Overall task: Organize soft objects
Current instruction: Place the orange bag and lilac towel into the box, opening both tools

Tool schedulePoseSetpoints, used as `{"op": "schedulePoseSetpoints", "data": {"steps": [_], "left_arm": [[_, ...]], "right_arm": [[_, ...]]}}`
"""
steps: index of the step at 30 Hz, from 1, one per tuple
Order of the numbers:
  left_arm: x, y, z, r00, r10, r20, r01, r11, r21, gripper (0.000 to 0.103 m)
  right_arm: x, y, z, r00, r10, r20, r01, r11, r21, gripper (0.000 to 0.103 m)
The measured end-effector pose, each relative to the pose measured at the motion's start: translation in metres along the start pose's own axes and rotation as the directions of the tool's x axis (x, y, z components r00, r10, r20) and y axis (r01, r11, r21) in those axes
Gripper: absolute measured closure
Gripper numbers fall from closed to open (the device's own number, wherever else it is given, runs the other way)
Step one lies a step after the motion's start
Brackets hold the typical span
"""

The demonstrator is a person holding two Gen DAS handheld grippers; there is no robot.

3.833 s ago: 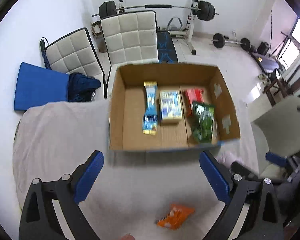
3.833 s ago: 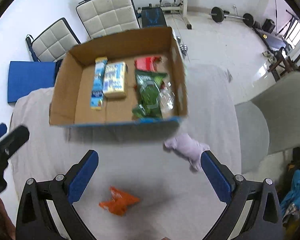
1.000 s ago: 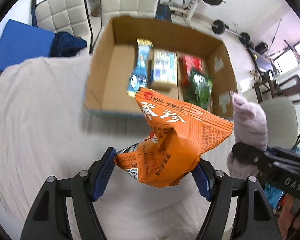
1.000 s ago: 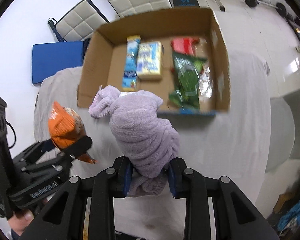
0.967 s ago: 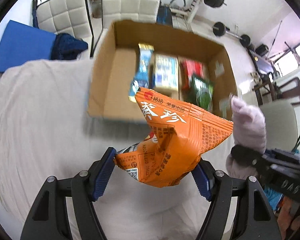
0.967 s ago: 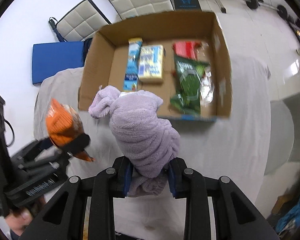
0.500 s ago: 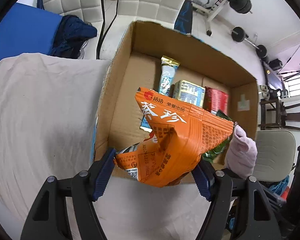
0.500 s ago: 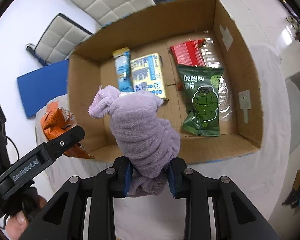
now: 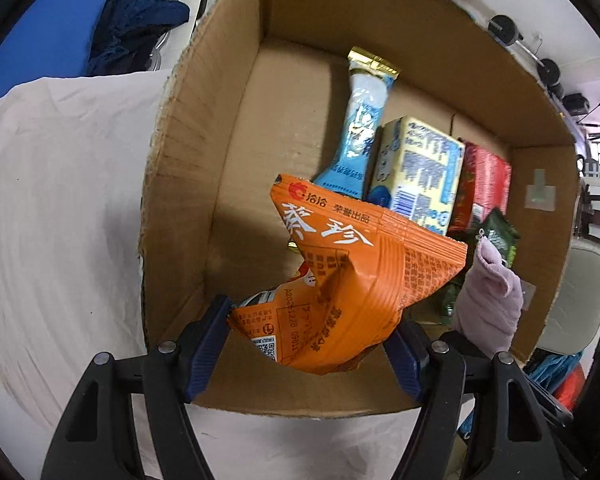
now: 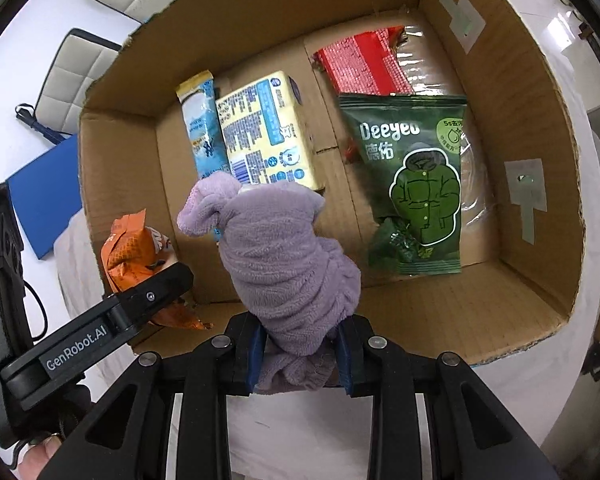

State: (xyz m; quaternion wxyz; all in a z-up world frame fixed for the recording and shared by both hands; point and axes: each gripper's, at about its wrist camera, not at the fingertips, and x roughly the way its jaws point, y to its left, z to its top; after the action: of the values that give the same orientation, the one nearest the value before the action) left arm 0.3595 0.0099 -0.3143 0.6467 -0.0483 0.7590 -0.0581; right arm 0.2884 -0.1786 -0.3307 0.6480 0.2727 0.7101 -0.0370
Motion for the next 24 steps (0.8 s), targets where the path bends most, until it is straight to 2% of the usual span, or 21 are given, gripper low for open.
{"op": "schedulePoseSetpoints", "data": {"steps": [2,3,4,8,11,16,20,23,24], "left_arm": [[0.003,0.000,-0.001,1.000,0.007,-0.017,-0.007,1.000,0.001,0.032],[0.004,-0.001,-0.001,1.000,0.008,-0.024,-0.008,1.000,0.001,0.031],[0.006,-0.003,-0.001,0.999,0.003,-0.033,-0.003,1.000,0.006,0.030],[0.016,-0.006,-0.004,0.993,-0.009,-0.115,0.008,1.000,-0.010,0.030],[0.016,-0.002,-0.007,0.993,-0.037,-0.112,0.033,0.999,-0.040,0.028],[0.014,-0.001,-0.013,0.995,-0.012,-0.096,0.009,1.000,-0.027,0.028],[0.011,0.001,-0.019,0.996,-0.022,-0.087,0.019,0.999,-0.031,0.027],[0.007,0.003,-0.023,0.997,-0.030,-0.069,0.028,0.999,-0.034,0.027],[0.005,0.004,-0.026,0.997,-0.042,-0.066,0.040,0.999,-0.035,0.026]], "right_arm": [[0.005,0.001,0.001,1.000,-0.005,-0.017,0.005,1.000,0.003,0.070],[0.006,0.001,0.002,0.999,0.042,-0.030,-0.042,0.999,-0.023,0.068],[0.008,0.001,0.002,0.998,0.048,-0.036,-0.048,0.999,-0.016,0.066],[0.013,-0.002,0.007,0.995,0.053,-0.079,-0.053,0.999,0.006,0.055],[0.010,-0.005,0.009,0.996,0.046,-0.083,-0.046,0.999,0.002,0.039],[0.006,-0.004,0.008,0.996,0.034,-0.087,-0.036,0.999,-0.023,0.038],[0.007,-0.005,0.006,0.994,0.043,-0.099,-0.046,0.999,-0.025,0.036],[0.003,-0.009,0.003,0.994,0.054,-0.090,-0.056,0.998,-0.016,0.022],[-0.001,-0.013,0.002,0.995,0.058,-0.086,-0.059,0.998,-0.015,0.021]]}}
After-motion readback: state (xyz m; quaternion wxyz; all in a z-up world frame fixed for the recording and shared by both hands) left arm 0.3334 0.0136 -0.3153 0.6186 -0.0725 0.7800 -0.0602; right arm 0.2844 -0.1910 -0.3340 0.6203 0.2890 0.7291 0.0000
